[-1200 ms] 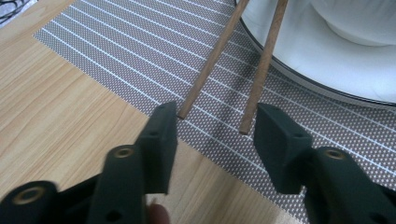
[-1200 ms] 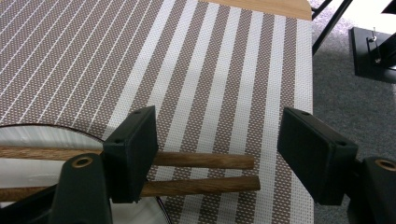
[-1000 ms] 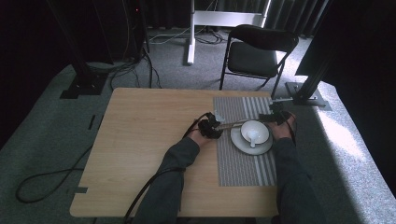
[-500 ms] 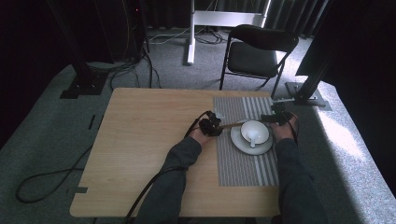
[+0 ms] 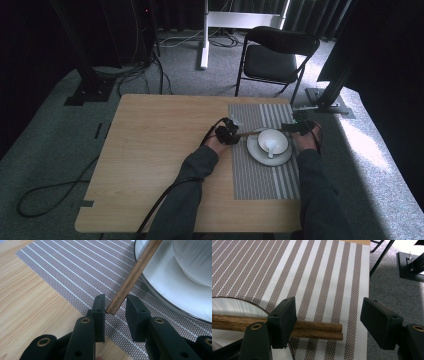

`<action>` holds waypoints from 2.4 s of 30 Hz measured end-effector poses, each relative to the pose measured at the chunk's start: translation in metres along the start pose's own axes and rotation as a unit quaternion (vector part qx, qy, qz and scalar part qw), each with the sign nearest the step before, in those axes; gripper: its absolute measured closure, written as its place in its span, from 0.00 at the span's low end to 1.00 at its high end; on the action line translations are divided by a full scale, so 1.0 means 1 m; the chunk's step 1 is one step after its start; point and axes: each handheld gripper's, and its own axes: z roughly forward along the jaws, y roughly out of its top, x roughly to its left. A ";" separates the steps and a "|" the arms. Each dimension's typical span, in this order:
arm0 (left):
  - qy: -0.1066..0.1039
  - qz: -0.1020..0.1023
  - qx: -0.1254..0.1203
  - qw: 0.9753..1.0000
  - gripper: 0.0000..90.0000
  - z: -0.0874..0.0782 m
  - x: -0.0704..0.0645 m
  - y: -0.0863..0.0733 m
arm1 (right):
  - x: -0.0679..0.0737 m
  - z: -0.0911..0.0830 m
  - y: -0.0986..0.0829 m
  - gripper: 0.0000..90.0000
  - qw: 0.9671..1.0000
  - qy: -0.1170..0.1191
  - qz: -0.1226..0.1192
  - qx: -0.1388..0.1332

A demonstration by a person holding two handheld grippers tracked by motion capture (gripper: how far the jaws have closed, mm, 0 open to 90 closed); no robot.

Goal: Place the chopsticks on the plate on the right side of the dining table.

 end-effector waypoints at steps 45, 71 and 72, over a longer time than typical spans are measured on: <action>0.009 -0.025 0.005 1.000 0.73 0.006 0.002 0.008 | -0.003 -0.011 -0.016 0.36 1.000 0.011 0.016 0.004; 0.025 -0.016 0.016 0.999 0.73 0.000 0.009 -0.003 | -0.009 -0.014 -0.021 0.36 1.000 0.002 0.021 -0.003; 0.027 -0.014 0.017 0.999 0.73 -0.001 0.009 -0.003 | -0.009 -0.014 -0.021 0.36 1.000 0.002 0.021 -0.003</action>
